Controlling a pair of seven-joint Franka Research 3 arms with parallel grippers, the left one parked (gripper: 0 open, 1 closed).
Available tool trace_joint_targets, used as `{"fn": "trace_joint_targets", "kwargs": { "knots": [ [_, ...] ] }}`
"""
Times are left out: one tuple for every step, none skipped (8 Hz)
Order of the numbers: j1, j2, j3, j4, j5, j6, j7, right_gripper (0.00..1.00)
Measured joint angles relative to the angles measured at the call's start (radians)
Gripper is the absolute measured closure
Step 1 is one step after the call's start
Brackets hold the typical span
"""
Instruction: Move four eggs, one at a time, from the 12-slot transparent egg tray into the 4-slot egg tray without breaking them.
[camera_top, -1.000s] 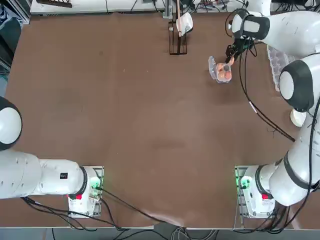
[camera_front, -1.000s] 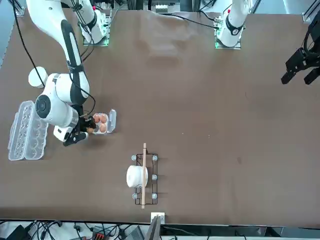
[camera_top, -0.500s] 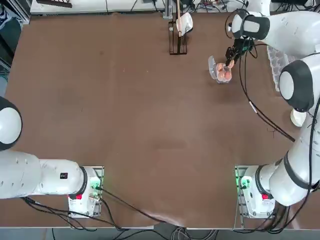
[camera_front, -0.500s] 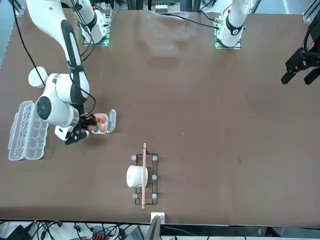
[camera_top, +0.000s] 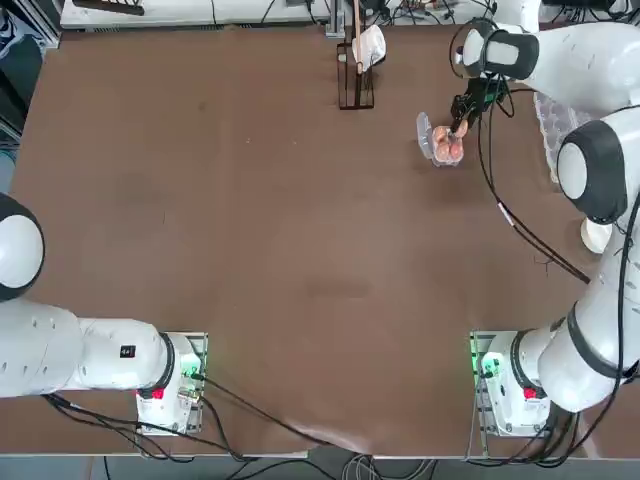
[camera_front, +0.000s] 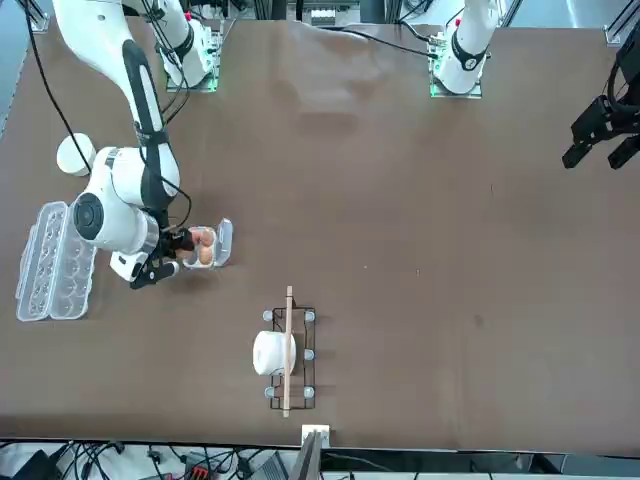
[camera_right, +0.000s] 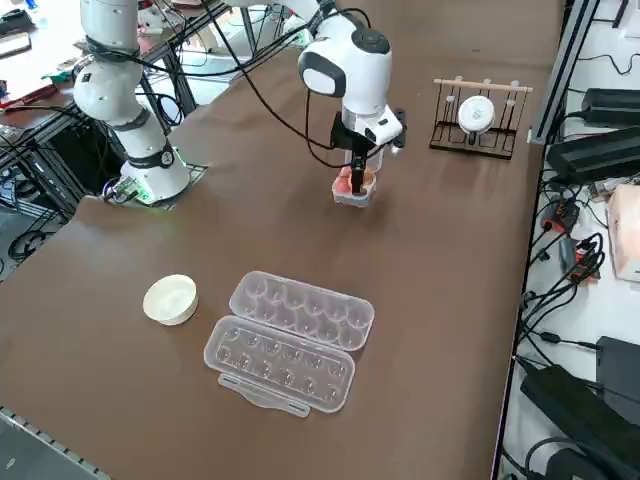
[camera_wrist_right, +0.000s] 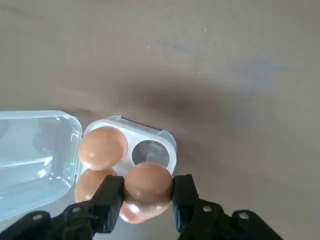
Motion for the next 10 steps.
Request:
{"fn": "trace_joint_targets", "kwargs": {
  "knots": [
    [0.0,0.007,0.0,0.0,0.021,0.0,0.0,0.44],
    [0.001,0.011,0.0,0.0,0.033,0.0,0.0,0.44],
    [0.002,0.013,0.0,0.0,0.034,0.0,0.0,0.44],
    [0.002,0.013,0.0,0.0,0.034,0.001,-0.001,0.43],
    [0.002,0.013,0.0,0.0,0.034,0.003,-0.001,0.42],
    [0.002,0.013,0.0,0.0,0.034,0.003,-0.001,0.3],
    [0.002,0.013,-0.001,0.0,0.034,0.004,-0.001,0.11],
    [0.002,0.013,-0.001,0.001,0.034,0.004,-0.002,0.01],
    [0.002,0.013,-0.001,0.004,0.034,0.004,-0.002,0.0],
    [0.002,0.012,-0.002,0.008,0.034,0.006,-0.002,0.0]
  ]
}}
